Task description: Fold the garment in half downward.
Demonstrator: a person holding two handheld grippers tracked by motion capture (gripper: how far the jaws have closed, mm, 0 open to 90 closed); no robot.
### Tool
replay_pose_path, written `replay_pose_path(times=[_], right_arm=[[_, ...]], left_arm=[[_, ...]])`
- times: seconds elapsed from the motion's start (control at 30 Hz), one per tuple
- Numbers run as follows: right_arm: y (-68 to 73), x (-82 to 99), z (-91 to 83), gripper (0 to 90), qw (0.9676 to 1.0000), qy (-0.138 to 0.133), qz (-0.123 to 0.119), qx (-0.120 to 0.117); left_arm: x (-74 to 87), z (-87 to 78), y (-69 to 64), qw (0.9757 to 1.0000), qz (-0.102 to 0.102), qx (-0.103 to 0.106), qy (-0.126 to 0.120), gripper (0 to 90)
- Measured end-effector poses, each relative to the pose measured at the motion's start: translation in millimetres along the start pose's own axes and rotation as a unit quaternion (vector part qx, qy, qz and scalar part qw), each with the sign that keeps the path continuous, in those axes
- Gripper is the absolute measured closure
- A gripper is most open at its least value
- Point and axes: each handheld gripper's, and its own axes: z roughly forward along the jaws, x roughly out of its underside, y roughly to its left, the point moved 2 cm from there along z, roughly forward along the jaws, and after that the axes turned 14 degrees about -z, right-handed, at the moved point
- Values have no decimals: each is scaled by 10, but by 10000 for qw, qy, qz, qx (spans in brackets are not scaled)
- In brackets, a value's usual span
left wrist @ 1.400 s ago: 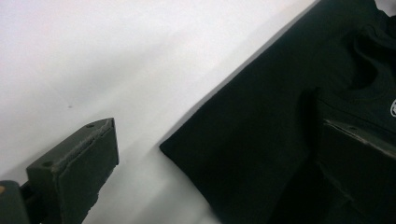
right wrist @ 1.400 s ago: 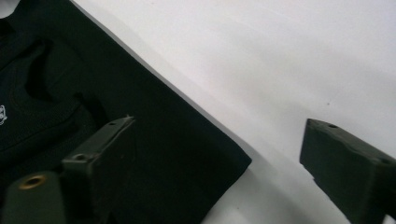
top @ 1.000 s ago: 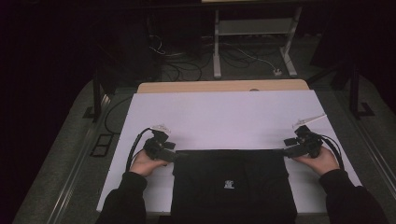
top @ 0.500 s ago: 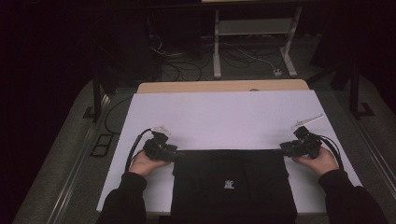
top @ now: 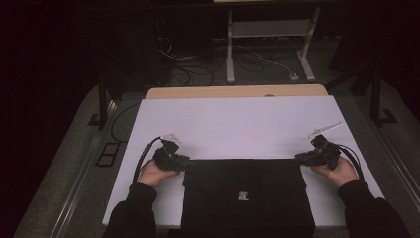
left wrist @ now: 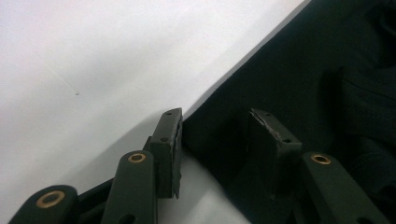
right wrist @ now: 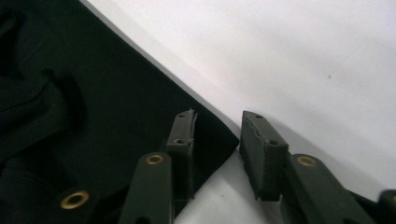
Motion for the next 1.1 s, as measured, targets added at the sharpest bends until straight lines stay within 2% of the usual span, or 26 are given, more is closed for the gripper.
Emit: replay_pose_path(times=[0.2,0.27,0.37,0.4,0.53,0.67,0.87,1.1], right_arm=[[11,2,8,779,10000,10,-39,-23],[7,2,1,810,10000,-18,7,-34],[1,13,-6,836,9999,-44,71,-133],[0,15,-6,843,9998,-52,82,-155],[-11,19,-12,860,9996,-61,177,-209],[-8,19,-28,863,9996,-86,184,-207],[4,17,-54,868,9996,-141,174,-184],[25,0,-62,872,9998,-112,164,-66]], left_arm=[[1,-1,-8,9999,64,-110,56,691],[2,5,-18,9999,22,-116,43,710],[-3,9,-25,9999,6,-165,49,725],[-4,6,-24,9997,75,-206,73,739],[-3,7,-46,9996,147,-217,127,834],[-8,6,-75,9990,296,-292,153,844],[-23,-14,-58,9990,270,-330,148,852],[-39,-53,-64,9989,253,-388,-26,860]])
